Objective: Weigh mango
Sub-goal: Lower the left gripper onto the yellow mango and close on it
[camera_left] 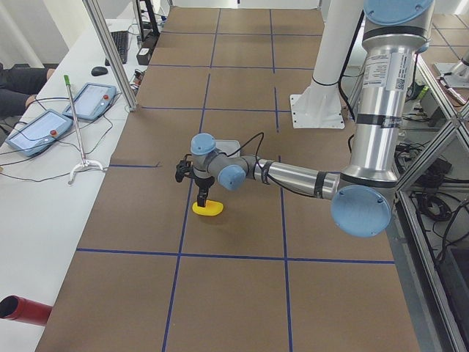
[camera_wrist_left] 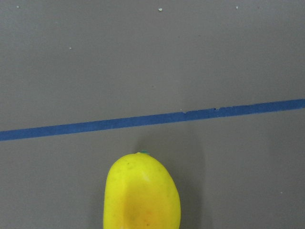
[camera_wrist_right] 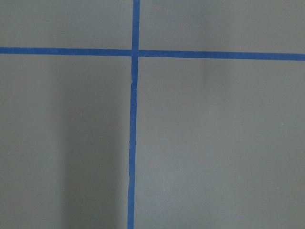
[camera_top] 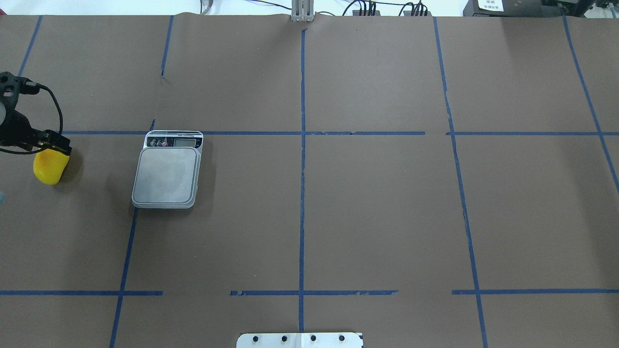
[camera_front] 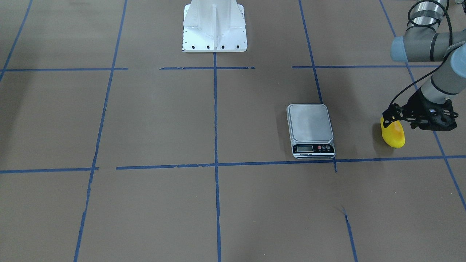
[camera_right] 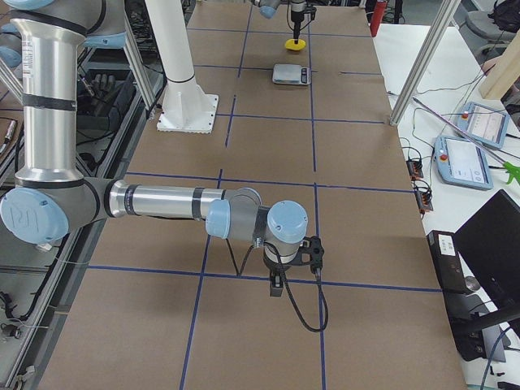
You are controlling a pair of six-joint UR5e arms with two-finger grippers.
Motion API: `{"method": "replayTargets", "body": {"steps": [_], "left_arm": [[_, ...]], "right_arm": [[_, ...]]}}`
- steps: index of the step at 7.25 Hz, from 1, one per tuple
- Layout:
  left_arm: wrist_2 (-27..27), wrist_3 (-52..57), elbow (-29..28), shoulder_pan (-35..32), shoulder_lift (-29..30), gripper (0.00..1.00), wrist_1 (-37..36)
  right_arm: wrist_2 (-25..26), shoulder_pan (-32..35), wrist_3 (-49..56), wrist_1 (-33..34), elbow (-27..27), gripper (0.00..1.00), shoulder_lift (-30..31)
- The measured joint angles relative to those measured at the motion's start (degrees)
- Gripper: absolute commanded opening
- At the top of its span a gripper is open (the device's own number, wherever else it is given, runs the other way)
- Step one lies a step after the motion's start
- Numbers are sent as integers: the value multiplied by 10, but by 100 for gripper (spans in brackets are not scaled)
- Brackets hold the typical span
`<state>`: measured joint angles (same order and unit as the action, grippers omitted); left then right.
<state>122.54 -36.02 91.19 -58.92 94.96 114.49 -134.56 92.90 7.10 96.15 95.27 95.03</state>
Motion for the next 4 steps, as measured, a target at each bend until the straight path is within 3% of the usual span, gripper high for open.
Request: {"method": "replayTargets", "body": {"steps": [4], "left_arm": [[-19, 14, -40, 8, -5, 100, 7]], "right_arm": [[0, 0, 0, 0, 0, 100, 0]]}}
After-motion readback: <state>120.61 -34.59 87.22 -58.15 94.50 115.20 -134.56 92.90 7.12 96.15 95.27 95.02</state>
